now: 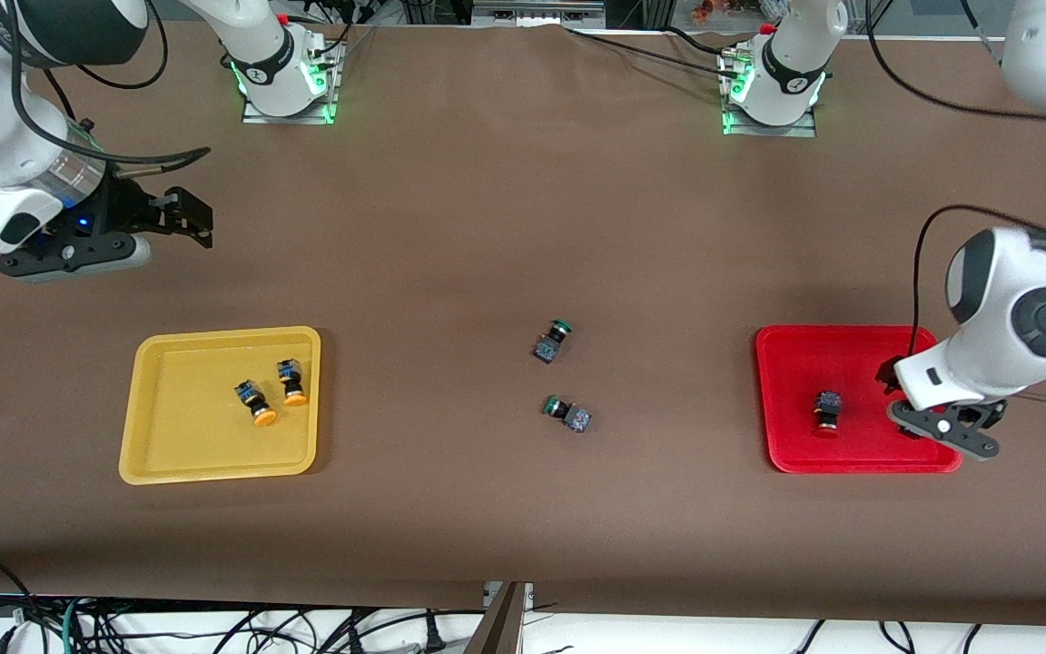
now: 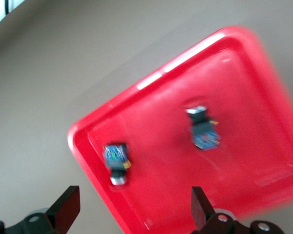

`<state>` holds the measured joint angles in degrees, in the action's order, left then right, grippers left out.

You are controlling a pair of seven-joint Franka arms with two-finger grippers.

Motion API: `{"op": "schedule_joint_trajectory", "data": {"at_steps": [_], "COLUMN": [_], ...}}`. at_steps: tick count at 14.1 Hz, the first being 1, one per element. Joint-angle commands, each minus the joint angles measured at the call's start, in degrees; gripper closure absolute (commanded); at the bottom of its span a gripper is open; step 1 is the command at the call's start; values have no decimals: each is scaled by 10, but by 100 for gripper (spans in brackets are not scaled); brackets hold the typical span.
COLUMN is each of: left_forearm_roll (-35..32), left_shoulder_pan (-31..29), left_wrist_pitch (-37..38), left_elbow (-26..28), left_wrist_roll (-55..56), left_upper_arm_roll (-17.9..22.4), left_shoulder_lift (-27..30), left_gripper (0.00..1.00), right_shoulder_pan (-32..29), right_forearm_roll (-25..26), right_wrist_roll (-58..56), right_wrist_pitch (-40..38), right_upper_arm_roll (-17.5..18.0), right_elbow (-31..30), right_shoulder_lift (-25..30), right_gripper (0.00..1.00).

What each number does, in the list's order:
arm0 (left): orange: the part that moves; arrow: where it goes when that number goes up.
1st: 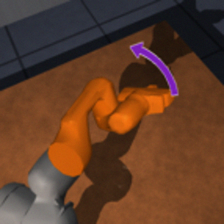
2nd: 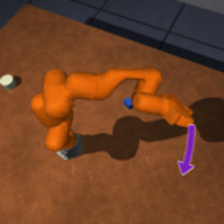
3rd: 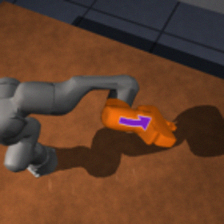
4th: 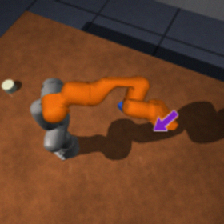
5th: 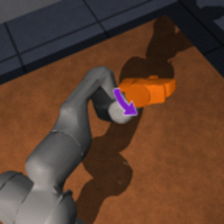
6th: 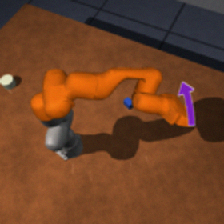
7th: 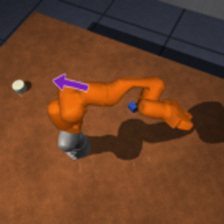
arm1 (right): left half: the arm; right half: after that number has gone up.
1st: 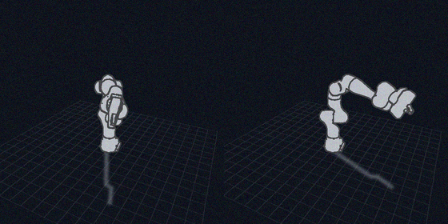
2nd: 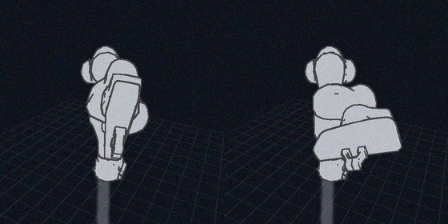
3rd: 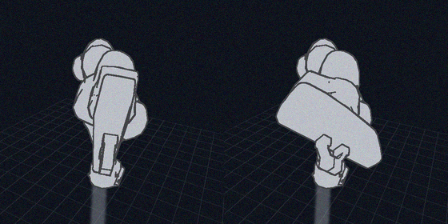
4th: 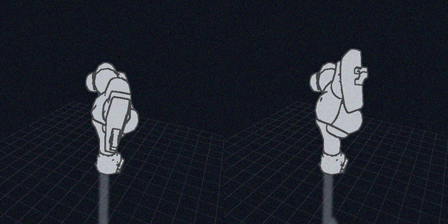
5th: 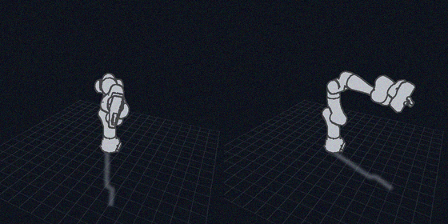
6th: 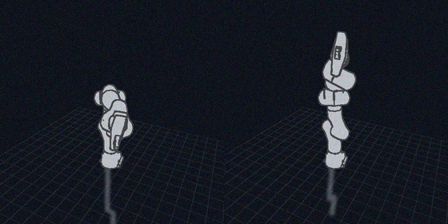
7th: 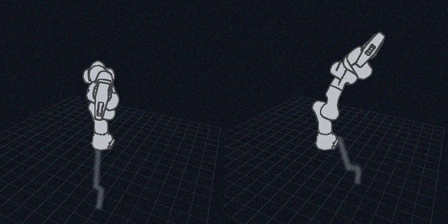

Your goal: Place red and yellow buttons in trays

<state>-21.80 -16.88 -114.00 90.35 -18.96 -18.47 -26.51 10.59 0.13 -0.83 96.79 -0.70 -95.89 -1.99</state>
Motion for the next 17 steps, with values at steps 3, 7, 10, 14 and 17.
{"op": "schedule_joint_trajectory", "data": {"at_steps": [3, 7, 10, 14, 17], "left_forearm_roll": [59, 103, 106, 179, 228], "left_shoulder_pan": [1, 6, 10, 118, 119], "left_wrist_pitch": [196, 302, 302, 289, 268], "left_elbow": [-131, -233, -256, -167, -108], "left_wrist_roll": [4, 16, 103, 244, 270], "left_upper_arm_roll": [-7, -5, -4, 118, 144], "left_shoulder_lift": [51, 50, 51, 138, 167], "left_gripper": [0, 0, 0, 0, 0], "right_shoulder_pan": [-12, -12, -12, -16, -18], "right_forearm_roll": [9, 19, 22, 21, 17], "right_wrist_roll": [-1, 1, -3, -1, 4], "right_wrist_pitch": [-1, 2, -3, 3, 3], "right_upper_arm_roll": [13, 13, 12, 10, 5], "right_elbow": [-10, 14, 37, 37, 37], "right_shoulder_lift": [17, 11, 5, 2, 2], "right_gripper": [0, 0, 0, 0, 0]}}
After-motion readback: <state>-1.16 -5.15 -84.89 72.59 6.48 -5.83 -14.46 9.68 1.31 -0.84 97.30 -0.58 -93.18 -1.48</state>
